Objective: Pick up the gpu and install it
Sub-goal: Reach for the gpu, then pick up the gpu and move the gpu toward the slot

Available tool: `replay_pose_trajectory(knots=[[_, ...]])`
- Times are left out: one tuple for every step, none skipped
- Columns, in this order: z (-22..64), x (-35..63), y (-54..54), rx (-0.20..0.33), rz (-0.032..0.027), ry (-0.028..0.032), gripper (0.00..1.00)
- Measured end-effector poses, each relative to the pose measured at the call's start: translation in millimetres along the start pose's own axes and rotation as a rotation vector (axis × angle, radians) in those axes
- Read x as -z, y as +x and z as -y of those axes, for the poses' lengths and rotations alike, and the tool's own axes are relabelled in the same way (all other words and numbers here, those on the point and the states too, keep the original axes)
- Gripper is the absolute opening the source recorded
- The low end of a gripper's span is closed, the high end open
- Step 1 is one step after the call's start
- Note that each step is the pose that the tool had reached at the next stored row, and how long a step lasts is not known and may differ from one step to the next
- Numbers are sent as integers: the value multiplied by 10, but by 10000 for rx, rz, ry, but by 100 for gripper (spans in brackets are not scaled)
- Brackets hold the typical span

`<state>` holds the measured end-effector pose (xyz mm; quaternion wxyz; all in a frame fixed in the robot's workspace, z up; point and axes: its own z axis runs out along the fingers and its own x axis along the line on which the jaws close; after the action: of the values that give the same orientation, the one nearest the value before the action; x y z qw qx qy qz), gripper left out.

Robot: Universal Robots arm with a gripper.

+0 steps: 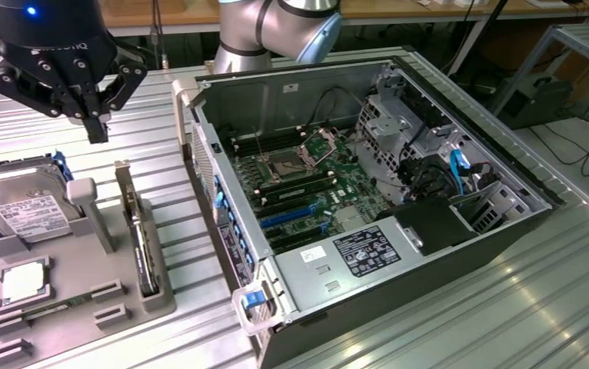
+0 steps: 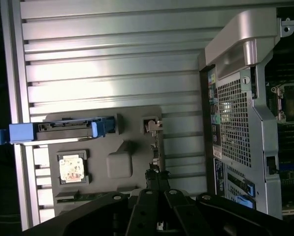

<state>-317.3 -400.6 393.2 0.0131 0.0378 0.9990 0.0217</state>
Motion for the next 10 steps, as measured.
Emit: replay_pose_trajectory(knots=[[0,0,1,-1,0,1,11],[0,0,1,-1,0,1,11],[0,0,1,-1,0,0,11],[0,0,1,-1,0,0,11],[0,0,1,-1,0,0,11],[0,0,1,-1,0,0,11],[0,0,1,-1,0,0,11],[0,0,1,-1,0,0,11],[0,0,1,-1,0,0,11],[0,0,1,-1,1,0,11]])
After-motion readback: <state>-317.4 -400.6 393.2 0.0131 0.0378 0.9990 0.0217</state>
